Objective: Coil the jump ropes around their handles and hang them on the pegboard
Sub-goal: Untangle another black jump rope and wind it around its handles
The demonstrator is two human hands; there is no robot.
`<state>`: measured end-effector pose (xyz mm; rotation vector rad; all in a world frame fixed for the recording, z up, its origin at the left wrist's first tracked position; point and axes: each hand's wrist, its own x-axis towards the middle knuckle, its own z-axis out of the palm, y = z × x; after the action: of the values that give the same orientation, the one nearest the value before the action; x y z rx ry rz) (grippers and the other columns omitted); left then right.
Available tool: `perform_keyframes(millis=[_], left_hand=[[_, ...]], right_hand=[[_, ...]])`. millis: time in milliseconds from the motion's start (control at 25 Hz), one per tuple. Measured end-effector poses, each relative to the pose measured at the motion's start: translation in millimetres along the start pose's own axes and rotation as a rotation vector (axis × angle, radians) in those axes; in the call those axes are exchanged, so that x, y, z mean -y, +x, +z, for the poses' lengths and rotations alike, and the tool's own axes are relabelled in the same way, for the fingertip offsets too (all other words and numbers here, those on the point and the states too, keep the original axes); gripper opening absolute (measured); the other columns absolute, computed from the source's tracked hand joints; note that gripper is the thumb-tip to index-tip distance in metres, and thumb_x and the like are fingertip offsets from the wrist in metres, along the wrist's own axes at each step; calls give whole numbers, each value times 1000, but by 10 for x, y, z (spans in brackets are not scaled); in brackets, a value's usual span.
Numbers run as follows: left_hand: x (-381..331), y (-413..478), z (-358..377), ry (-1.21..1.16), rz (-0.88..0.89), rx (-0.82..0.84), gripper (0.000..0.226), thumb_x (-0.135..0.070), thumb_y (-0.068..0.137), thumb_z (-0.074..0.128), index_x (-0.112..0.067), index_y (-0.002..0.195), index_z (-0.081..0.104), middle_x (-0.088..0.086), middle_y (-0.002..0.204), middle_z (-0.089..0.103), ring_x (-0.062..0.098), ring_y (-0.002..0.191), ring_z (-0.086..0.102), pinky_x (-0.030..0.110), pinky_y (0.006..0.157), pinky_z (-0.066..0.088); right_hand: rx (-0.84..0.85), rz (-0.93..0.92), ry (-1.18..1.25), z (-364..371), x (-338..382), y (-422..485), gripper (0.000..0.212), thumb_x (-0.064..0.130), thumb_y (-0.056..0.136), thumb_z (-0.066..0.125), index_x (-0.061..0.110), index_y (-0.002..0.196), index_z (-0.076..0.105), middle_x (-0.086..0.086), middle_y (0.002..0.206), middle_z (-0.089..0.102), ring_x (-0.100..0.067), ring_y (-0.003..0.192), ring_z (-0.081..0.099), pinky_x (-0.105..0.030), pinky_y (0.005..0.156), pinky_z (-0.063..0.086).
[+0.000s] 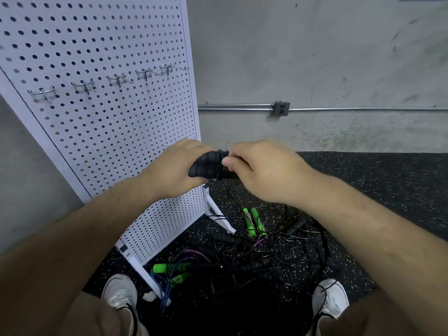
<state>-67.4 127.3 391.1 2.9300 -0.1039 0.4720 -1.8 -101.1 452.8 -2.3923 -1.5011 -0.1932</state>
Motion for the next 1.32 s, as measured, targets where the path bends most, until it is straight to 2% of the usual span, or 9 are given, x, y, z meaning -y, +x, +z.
perform_keyframes(millis=[200,360,520,640,760,880,1040,1160,1320], left_hand=[[-211,-40,9,-22,48,30,55,-33,78,81,-22,127,58,-15,105,51,9,100,46,40,97,44],[-433,-115,-110,-122,100,58,62,-28,77,85,-20,132,58,-11,119,57,6,112,45,20,102,33],[-634,-219,-260,-237,102,-31,64,-29,78,86,-23,134,56,-13,118,57,7,114,50,24,103,37],[-672,-269,-361,-327,33,-121,64,-31,78,87,-28,134,56,-16,118,59,6,114,54,24,100,41],[-608,-257,-397,-289,-28,-197,61,-36,78,84,-29,131,56,-17,119,58,2,114,51,17,100,38],[-416,-211,-332,-172,-68,-171,58,-36,79,82,-30,130,54,-14,116,57,5,109,47,24,100,38],[-249,-153,-224,-68,-95,-140,61,-38,82,81,-27,134,52,-13,118,55,8,111,44,29,102,37],[-208,-124,-190,-22,-96,-139,61,-36,82,80,-25,136,52,-13,119,53,8,111,42,28,102,35],[-82,-106,-156,7,-133,-118,52,-31,82,79,-27,127,55,-11,112,55,12,107,45,36,100,41]], right_hand=[[-105,-62,-95,-19,-336,150,32,50,102,44,29,107,67,5,102,70,-21,95,62,-31,67,37],[-136,-48,-29,6,-609,241,34,55,96,47,32,105,70,10,99,71,-16,92,62,-30,69,42],[-63,-37,403,128,-756,302,13,39,98,59,33,90,68,8,86,70,-11,81,64,-32,77,51],[46,179,837,184,-653,210,24,10,100,53,15,78,61,-1,73,61,-8,63,60,-22,62,53],[282,176,555,498,-453,58,37,22,108,40,16,76,58,5,63,51,-1,49,47,-17,51,43],[253,54,520,722,-170,6,30,37,108,37,29,90,60,7,67,50,2,51,43,-18,53,37],[201,68,512,653,79,-13,26,34,108,38,22,92,55,14,68,48,6,56,47,-12,54,35],[231,65,434,493,151,-64,36,36,107,40,18,77,49,1,67,55,-12,57,51,-35,56,47],[193,44,284,99,289,-183,39,38,105,43,18,73,51,-1,63,56,-14,54,50,-35,50,37]])
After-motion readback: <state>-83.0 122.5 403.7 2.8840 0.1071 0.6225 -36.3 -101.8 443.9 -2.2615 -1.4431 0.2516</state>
